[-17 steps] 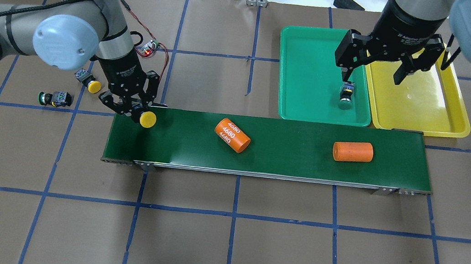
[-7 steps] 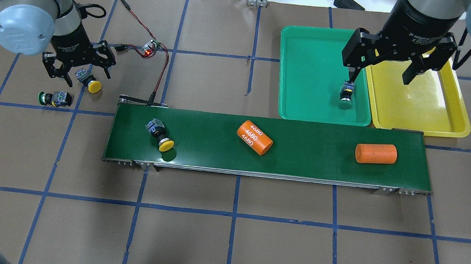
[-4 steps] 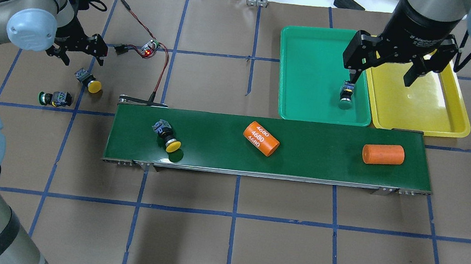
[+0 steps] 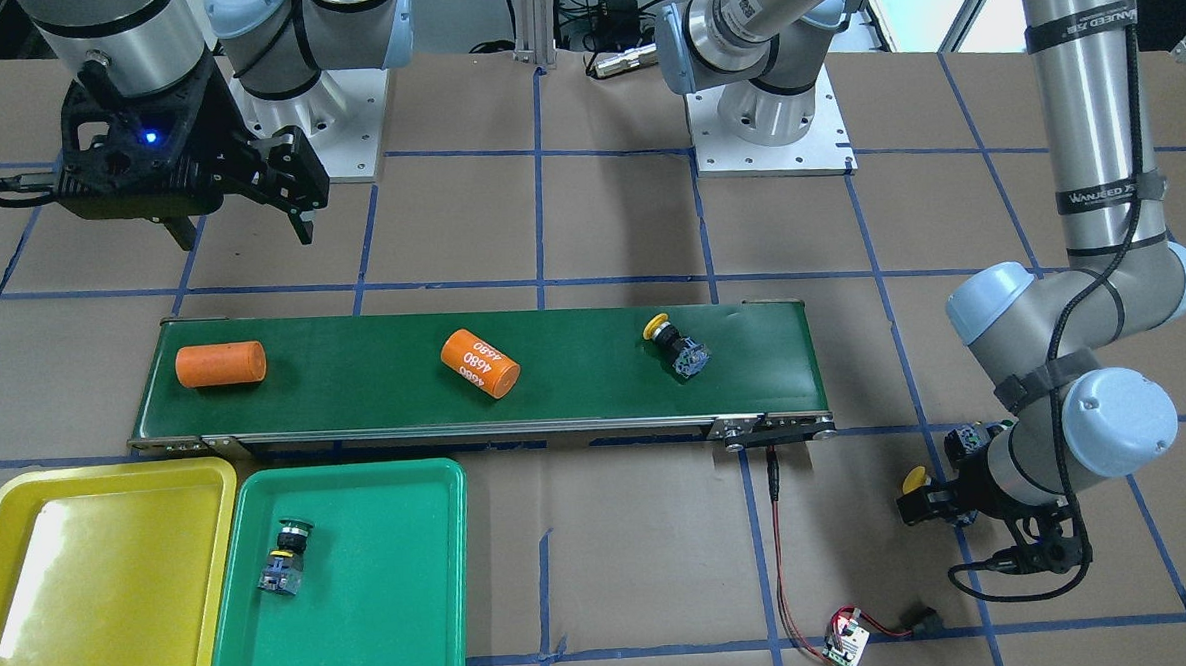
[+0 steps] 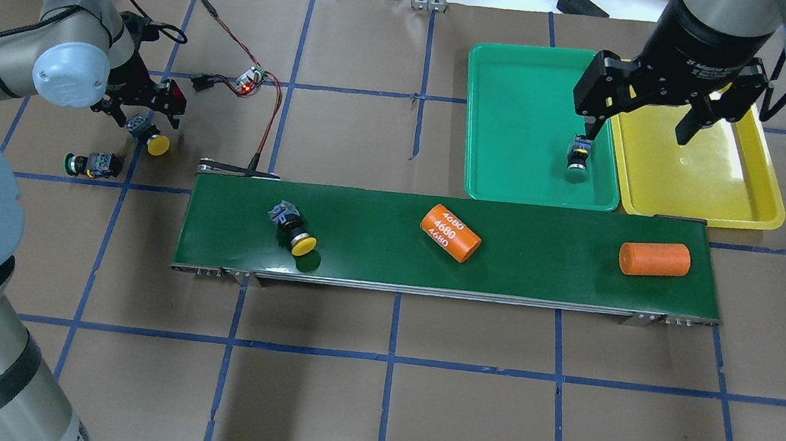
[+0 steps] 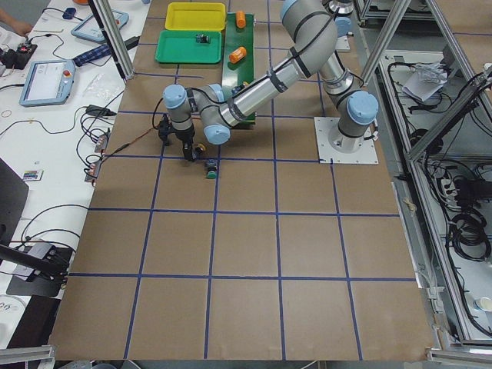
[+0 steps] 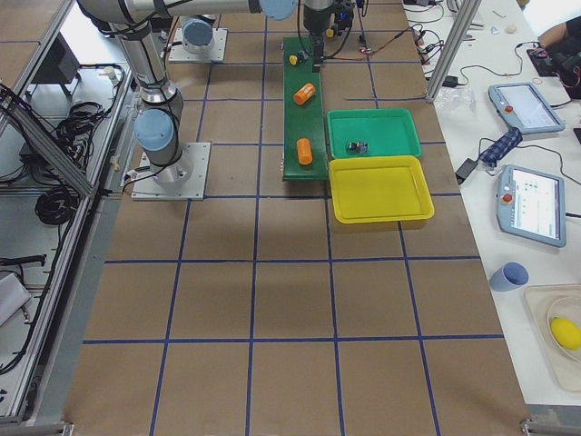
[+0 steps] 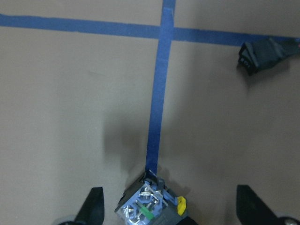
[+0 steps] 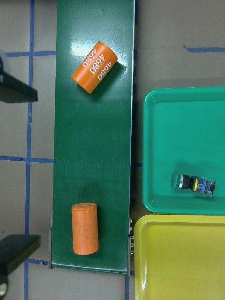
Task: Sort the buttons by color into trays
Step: 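Grasp another yellow-capped switch with the left gripper, then place the yellow-capped switch on the conveyor with the left gripper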
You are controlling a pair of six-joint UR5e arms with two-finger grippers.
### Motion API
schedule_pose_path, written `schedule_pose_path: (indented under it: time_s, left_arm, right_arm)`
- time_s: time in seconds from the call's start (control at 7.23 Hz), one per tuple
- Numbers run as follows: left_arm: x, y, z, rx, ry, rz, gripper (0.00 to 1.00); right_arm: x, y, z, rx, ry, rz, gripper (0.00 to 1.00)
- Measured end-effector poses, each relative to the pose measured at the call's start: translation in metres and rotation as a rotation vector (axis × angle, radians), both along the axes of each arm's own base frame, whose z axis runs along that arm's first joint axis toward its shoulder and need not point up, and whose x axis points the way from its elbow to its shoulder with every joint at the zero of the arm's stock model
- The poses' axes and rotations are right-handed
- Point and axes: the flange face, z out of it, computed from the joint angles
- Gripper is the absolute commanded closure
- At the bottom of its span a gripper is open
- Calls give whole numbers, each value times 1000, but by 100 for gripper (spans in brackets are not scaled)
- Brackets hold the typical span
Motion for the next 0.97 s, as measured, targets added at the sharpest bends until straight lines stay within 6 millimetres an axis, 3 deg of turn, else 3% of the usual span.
schedule_pose_path:
  time_s: [0.41,0.55,0.69,0.83,0.97]
  left_arm:
    - [10,10,-1,16,4,23,0]
    - [12,11,-2,21,7,36,26]
    - [12,12,-3,23,10,57,57]
    - [11,12,-3,22,14,82,79]
    - [10,12,-3,20,19,94,87]
  right_arm:
    - [0,7,-2,3,-1,0,0]
    - [0,8,-2,3,-1,0,0]
    - [0,9,-3,5,-1,0,0]
    - [0,10,-3,5,-1,0,0]
    - [-1,10,-3,5,-1,-1,0]
